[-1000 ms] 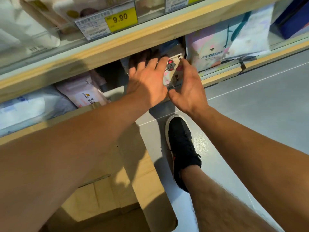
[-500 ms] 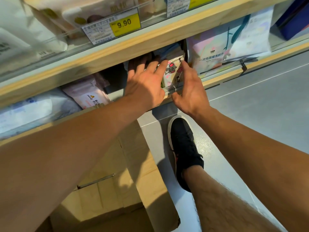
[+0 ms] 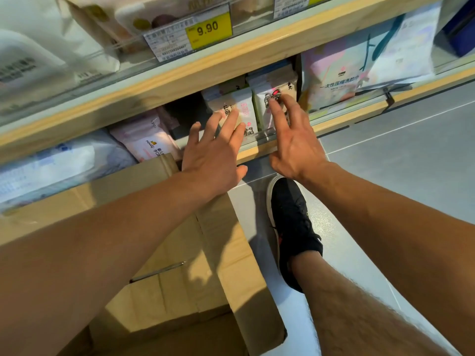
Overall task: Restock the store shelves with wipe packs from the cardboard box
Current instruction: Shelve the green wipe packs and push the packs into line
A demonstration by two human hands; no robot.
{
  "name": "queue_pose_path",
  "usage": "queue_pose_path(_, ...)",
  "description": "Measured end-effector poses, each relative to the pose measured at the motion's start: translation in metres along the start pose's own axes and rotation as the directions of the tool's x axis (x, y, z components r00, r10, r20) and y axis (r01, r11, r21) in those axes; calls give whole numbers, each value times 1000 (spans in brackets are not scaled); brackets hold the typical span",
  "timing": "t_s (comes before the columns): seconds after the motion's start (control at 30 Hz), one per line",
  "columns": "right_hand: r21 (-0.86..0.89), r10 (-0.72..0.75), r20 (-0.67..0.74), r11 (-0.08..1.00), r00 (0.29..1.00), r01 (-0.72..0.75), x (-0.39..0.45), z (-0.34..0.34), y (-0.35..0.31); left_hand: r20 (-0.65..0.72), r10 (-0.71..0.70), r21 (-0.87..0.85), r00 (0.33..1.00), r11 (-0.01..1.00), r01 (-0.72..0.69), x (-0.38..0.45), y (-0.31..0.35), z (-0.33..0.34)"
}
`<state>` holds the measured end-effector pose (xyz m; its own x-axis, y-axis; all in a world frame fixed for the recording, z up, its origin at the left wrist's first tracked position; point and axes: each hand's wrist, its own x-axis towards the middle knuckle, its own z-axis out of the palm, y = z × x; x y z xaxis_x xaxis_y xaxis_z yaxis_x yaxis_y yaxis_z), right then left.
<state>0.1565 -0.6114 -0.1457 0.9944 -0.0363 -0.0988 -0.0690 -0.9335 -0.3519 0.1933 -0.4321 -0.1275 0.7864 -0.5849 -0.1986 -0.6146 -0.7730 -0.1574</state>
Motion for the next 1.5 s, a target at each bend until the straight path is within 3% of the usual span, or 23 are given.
queue_pose_path(0.2, -153, 49, 66, 987, 997, -39, 8, 1, -4, -10, -43, -46, 999, 998, 42, 12, -3, 2)
queue_pose_path(0.53, -158, 72, 117, 986, 991, -53, 18, -3, -8, -55, -36, -43, 998, 998, 33, 18, -4, 0)
queue_pose_path(0.8, -146, 30, 10, 989, 1000, -28, 6, -8, -9, -138, 47, -18, 989, 999, -50, 2, -4, -2)
queue_pose_path(1.03, -197, 79, 165, 979, 983, -46, 0, -6, -5, 0, 17, -2, 1000, 1000, -17, -6, 3, -3)
queue_pose_path(1.3, -327, -26, 263, 938, 964, 115, -27, -82, -44, 7, -33, -156, 999, 987, 34, -51, -7, -59)
queue_pose_path(1.5, -265, 11, 190, 964, 982, 40, -97, -126, -104, -140, -87, -262, 986, 964, 48, -126, -19, -116)
